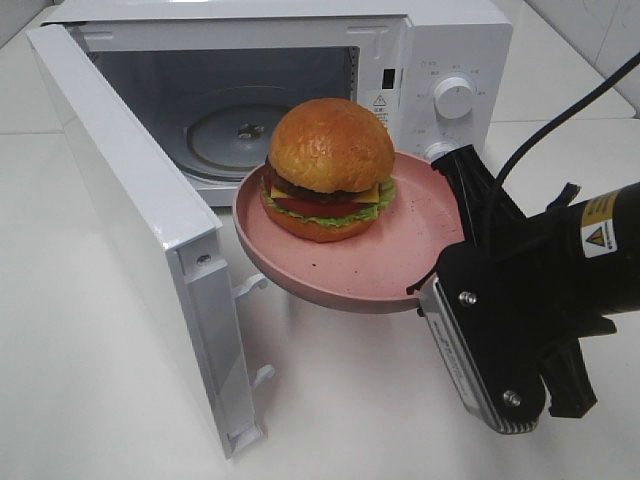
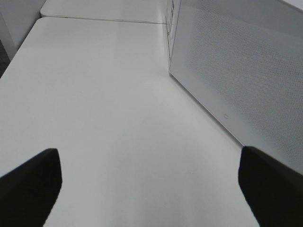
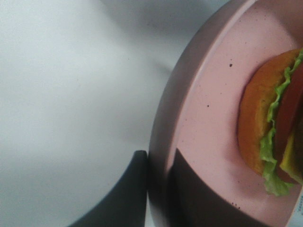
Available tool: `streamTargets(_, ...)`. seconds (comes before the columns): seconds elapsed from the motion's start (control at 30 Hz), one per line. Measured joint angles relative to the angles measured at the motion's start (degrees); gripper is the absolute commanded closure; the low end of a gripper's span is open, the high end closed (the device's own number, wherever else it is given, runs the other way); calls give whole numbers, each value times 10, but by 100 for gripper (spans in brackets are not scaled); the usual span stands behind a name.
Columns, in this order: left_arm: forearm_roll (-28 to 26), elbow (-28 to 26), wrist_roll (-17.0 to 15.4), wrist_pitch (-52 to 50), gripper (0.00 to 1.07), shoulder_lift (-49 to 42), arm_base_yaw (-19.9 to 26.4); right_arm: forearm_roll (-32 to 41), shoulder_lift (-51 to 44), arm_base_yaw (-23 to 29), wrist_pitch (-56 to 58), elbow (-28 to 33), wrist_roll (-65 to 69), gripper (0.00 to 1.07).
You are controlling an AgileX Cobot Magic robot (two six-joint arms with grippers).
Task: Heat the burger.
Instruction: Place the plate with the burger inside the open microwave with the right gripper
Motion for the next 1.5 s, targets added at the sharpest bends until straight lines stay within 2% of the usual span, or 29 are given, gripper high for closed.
streamTargets(0.37,0,0,0,0,14,0,0,-1,45,0,-18,-9,1,102)
streamTargets(0.7,0,0,0,0,14,0,0,-1,96,0,-21,-62,18,102)
streamTargets(0.93,0,0,0,0,14,0,0,-9,125,0,29,-115,35,101)
streamTargets(1.5,0,0,0,0,14,0,0,-14,168,-27,62,-163,34,101)
